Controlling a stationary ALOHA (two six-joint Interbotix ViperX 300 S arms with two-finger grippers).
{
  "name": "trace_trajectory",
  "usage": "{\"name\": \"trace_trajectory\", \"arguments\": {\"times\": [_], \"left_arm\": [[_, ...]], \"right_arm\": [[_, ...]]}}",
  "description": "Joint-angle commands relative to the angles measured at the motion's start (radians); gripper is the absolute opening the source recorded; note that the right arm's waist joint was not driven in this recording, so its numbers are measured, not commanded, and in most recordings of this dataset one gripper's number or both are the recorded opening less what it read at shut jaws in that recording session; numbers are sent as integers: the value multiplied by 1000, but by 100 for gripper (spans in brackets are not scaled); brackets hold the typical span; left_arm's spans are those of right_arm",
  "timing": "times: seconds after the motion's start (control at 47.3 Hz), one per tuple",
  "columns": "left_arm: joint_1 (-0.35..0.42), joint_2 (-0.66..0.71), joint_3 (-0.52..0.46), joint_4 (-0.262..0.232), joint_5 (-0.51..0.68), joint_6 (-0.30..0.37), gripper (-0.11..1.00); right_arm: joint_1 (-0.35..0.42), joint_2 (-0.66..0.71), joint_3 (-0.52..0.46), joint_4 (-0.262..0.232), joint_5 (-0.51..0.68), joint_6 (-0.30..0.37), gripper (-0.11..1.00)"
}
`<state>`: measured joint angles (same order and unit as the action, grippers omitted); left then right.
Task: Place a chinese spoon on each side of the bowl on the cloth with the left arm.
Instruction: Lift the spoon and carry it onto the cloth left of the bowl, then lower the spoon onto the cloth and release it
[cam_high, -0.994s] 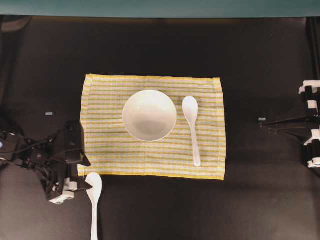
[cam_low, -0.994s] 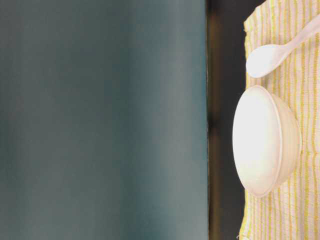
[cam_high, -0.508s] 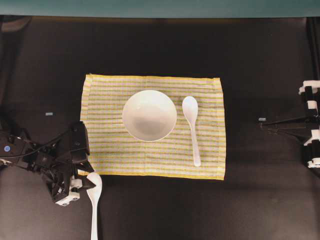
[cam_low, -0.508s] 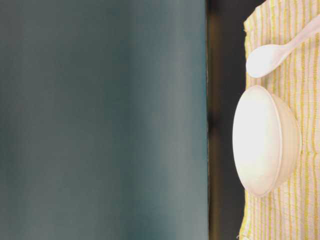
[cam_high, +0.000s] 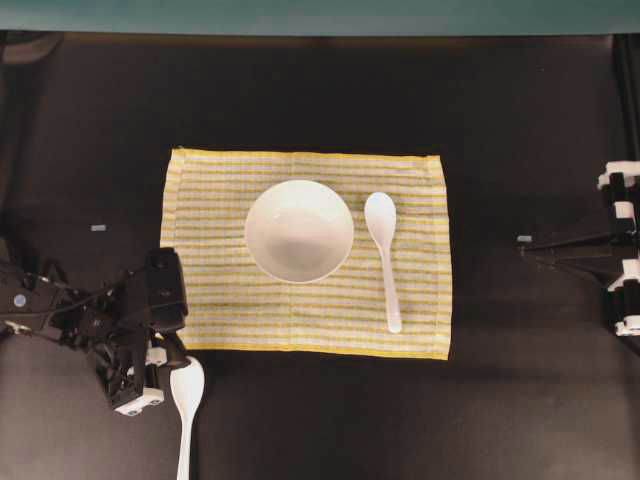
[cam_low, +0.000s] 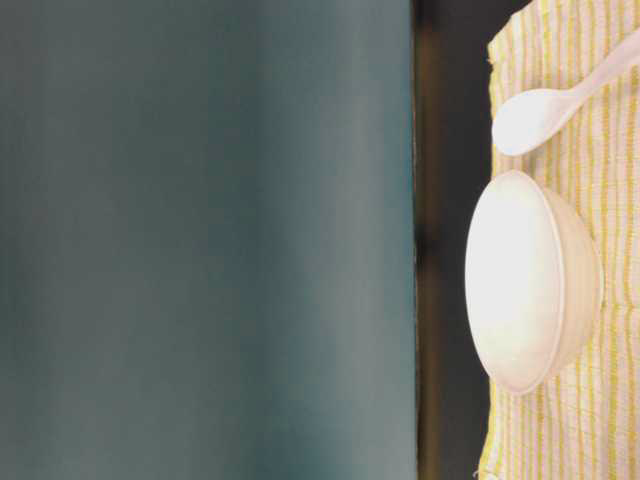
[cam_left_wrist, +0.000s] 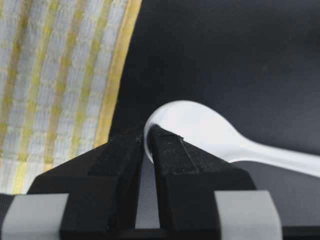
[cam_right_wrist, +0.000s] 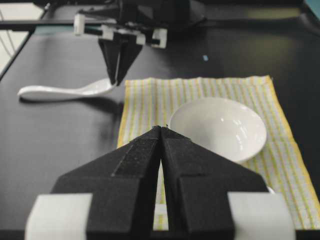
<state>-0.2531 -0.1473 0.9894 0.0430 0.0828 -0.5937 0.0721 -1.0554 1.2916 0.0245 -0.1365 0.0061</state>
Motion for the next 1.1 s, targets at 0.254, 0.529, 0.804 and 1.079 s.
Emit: {"name": "trace_trajectory", "arguments": {"times": [0.254,0.529,0.804,1.079], "left_arm": [[196,-253,-110,3,296,206,6],[394,-287,-233,3,561,367,6],[508,-172,-287,3,558,549,6],[569,-83,-282,3,400,646,6]], "right_arm": [[0,2,-6,2,-9,6,0],[0,0,-6,3,-11,6,0],[0,0,-6,2,-11,6,0],[0,0,-3,3,-5,6,0]]}}
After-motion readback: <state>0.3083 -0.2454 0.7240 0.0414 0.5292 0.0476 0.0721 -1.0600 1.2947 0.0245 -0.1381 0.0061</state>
